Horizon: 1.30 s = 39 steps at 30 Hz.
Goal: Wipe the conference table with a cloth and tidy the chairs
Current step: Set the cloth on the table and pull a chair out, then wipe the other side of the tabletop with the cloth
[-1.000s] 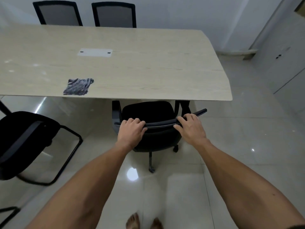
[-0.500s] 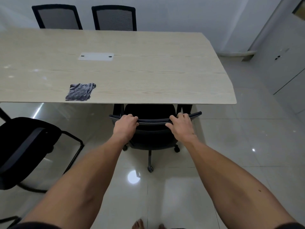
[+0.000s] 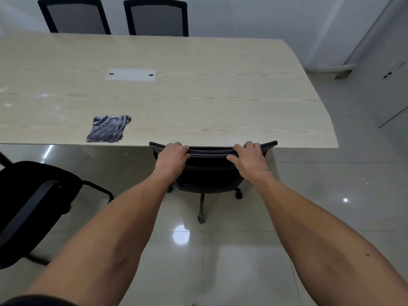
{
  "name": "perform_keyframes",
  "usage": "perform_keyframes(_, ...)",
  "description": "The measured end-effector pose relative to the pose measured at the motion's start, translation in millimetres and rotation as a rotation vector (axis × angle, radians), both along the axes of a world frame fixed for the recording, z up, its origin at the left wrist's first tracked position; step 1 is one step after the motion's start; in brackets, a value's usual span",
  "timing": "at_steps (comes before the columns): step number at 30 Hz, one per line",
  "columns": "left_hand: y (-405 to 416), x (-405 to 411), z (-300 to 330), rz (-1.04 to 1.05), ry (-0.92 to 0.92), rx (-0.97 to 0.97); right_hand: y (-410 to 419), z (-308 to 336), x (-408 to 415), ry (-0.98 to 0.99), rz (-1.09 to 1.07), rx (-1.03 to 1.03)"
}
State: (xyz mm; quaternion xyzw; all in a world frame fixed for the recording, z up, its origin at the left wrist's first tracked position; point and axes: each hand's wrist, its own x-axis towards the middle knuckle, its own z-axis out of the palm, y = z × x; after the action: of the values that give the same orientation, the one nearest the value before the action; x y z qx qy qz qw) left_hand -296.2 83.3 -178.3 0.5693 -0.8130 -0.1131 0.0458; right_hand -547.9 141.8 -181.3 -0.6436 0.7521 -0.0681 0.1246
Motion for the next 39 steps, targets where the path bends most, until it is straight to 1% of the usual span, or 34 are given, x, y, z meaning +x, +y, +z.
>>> perform_keyframes(7, -21.5, 3.1, -4.7, -0.010, 0.044, 0.001, -15.9, -9.0, 1.6, 0.030, -0.004, -0.042)
perform_keyframes(10, -20.5, 2.4, -7.9, -0.001, 0.095, -0.001, -16.6, -9.9, -1.5, 0.041, 0.005, -0.028)
perform_keyframes(14, -14.1, 2.0, -9.9, 0.021, 0.194, 0.024, -16.2, -8.2, -1.4, 0.007, -0.007, -0.020)
perform_keyframes(17, 4.4, 4.6, -1.5, 0.015, 0.157, 0.008, -6.3, 1.7, 7.3, 0.067, 0.002, -0.017)
perform_keyframes(20, 25.0, 14.8, 13.8, 0.029, 0.056, -0.010, 12.2, 17.8, 32.9, 0.116, -0.004, -0.101)
perform_keyframes(22, 34.8, 28.1, 24.0, 0.062, 0.027, -0.019, 21.9, 26.9, 55.5, 0.104, 0.008, -0.123)
perform_keyframes(25, 46.8, 48.0, 39.3, 0.114, 0.033, -0.029, 30.4, 36.9, 86.8, 0.019, 0.009, -0.127)
perform_keyframes(31, 65.4, 101.6, 57.7, 0.208, 0.017, 0.007, 27.4, 43.8, 151.8, -0.066, 0.053, -0.136)
perform_keyframes(35, 67.2, 144.8, 58.7, 0.297, -0.009, 0.018, 14.6, 49.3, 193.5, -0.096, 0.116, -0.140)
perform_keyframes(39, 55.6, 184.4, 61.4, 0.388, 0.008, 0.003, -11.5, 55.7, 230.0, -0.095, 0.214, -0.138)
